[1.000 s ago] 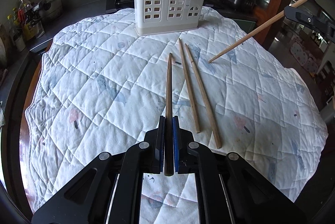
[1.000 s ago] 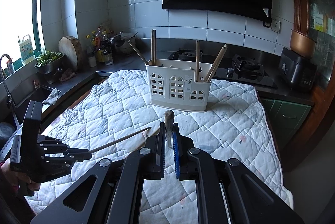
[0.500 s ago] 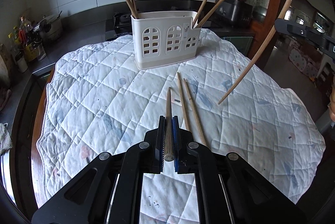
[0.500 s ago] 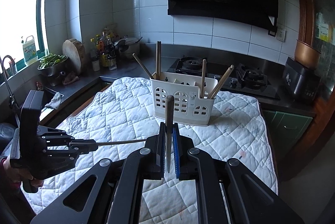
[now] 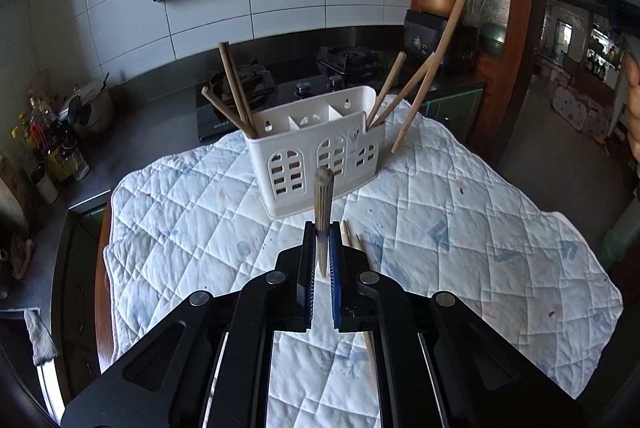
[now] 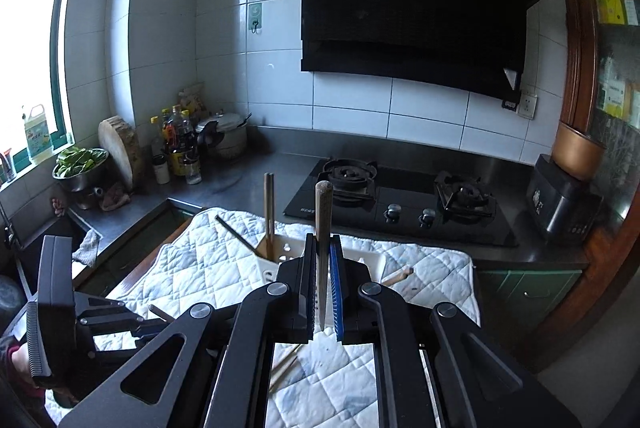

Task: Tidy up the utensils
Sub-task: 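Carry the left tool's chopstick over the caddy and lower while the right tool does likewise, then open both tools to drop their chopsticks into the white caddy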

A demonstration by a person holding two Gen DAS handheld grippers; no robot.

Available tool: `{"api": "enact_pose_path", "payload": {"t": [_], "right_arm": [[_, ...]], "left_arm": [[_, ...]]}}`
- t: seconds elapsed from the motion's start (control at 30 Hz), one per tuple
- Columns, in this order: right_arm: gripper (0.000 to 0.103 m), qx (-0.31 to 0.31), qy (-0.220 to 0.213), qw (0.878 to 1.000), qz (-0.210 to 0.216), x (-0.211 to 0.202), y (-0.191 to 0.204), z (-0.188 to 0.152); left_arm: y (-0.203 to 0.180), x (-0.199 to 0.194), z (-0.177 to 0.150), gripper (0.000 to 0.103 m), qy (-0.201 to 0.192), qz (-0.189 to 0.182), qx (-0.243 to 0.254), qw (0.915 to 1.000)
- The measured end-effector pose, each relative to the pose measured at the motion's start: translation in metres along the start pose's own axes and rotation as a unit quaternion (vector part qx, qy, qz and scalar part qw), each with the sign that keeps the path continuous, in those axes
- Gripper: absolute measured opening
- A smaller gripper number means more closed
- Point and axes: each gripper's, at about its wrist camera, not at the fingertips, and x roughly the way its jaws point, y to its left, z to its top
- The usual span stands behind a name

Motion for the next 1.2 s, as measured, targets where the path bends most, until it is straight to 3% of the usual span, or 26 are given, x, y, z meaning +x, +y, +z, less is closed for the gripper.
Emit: {"api": "enact_pose_path", "payload": {"t": [0.17, 0.53, 0.7, 0.87, 1.2], "right_arm": [[0.007, 0.009, -0.001, 0.999, -0.033, 0.019, -0.016, 0.017], [0.007, 0.030, 0.009, 0.998, -0.049, 0.069, -0.034, 0.018], [0.007, 0.035, 0.014, 0.998, -0.047, 0.086, -0.036, 0.009], [0.007, 0.029, 0.014, 0.999, -0.044, 0.092, -0.036, 0.008], [0.007, 0.023, 0.081, 0.996, -0.043, 0.124, -0.033, -0.009]], "left_arm": [[0.008, -0.007, 0.034, 0.006, -0.028, 0.000, -0.007, 0.9996], [0.032, -0.020, 0.114, 0.006, -0.115, 0.034, -0.033, 0.9923], [0.046, -0.006, 0.125, 0.006, -0.123, 0.047, -0.050, 0.9900], [0.062, -0.007, 0.132, 0.006, -0.129, 0.026, -0.079, 0.9881], [0.061, 0.002, 0.140, 0.006, -0.146, 0.035, -0.083, 0.9852]]}}
